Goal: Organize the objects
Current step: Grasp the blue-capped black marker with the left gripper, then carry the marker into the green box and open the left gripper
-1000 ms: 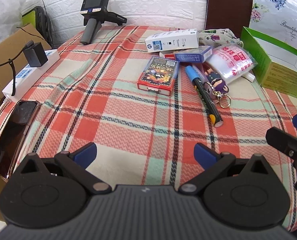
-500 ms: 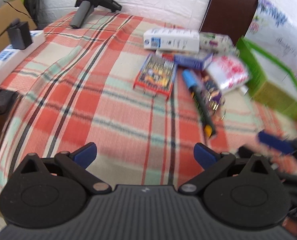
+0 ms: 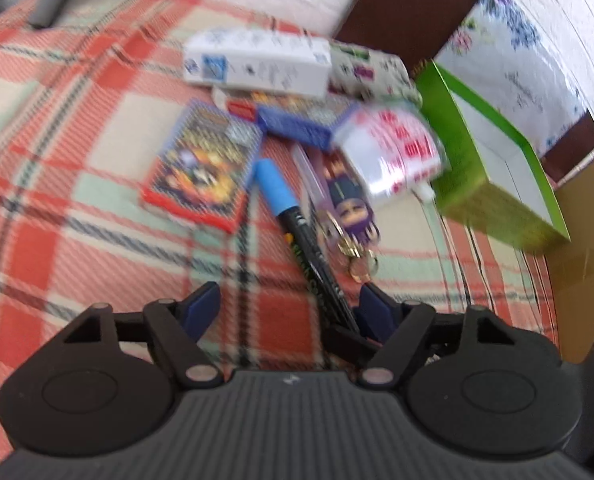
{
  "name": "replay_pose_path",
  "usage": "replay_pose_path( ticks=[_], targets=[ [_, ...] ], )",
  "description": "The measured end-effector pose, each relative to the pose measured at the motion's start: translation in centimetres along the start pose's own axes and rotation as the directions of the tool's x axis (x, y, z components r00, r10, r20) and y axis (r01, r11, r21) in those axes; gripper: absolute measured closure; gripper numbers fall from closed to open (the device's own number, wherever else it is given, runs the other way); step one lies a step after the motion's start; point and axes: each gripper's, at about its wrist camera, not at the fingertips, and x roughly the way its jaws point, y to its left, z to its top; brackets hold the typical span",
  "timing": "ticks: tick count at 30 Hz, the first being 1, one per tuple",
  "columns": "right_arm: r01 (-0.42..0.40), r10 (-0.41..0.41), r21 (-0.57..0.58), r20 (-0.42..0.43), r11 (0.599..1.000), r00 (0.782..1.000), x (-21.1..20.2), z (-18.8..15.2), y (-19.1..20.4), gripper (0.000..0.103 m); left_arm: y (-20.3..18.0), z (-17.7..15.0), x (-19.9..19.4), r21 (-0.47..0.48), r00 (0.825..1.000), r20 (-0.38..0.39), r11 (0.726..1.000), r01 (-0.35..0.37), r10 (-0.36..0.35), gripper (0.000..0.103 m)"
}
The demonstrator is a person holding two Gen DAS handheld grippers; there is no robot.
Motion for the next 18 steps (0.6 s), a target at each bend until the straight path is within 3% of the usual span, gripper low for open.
replay_pose_path(
  ticks=[4, 6, 7, 8, 13, 18],
  targets=[
    [-0.092, 0.093, 0.056, -0.028, 0.994, 0.995, -2.6, -2.2, -0.9, 0.085, -1.1, -1.8, -0.2, 0.038, 1.0, 0.008, 0.999, 0.007, -0.007, 0.033],
    [-0.114, 0.116, 0.068, -0.025, 0.991, 0.993, -3.9, -3.3, -1.2, 0.085, -1.8, -2.9, -0.4, 0.047, 0.999, 0.032, 0.999, 0.021, -0.023, 0.047],
    [-0.12, 0.121, 0.068, -0.015, 0.99, 0.992, -4.5, -3.7, -1.3, 0.085, -2.1, -3.3, -0.4, 0.045, 0.999, 0.039, 0.998, 0.035, -0.037, 0.068],
    [-0.111, 0.111, 0.06, -0.003, 0.992, 0.994, -5.1, -4.1, -1.3, 0.084, -2.5, -3.5, -0.3, 0.037, 0.998, 0.041, 0.998, 0.046, -0.048, 0.072],
    [-0.084, 0.079, 0.067, 0.07, 0.994, 0.994, -7.5, -4.6, -2.2, 0.085, -5.0, -2.9, -1.2, 0.05, 0.991, 0.106, 0.995, 0.081, -0.086, 0.074],
    [-0.013, 0.003, 0.048, 0.215, 0.999, 0.977, -10.3, -3.5, -3.8, 0.085, -9.9, 0.3, -2.5, 0.183, 0.977, 0.173, 0.979, 0.089, -0.122, 0.075]
  ],
)
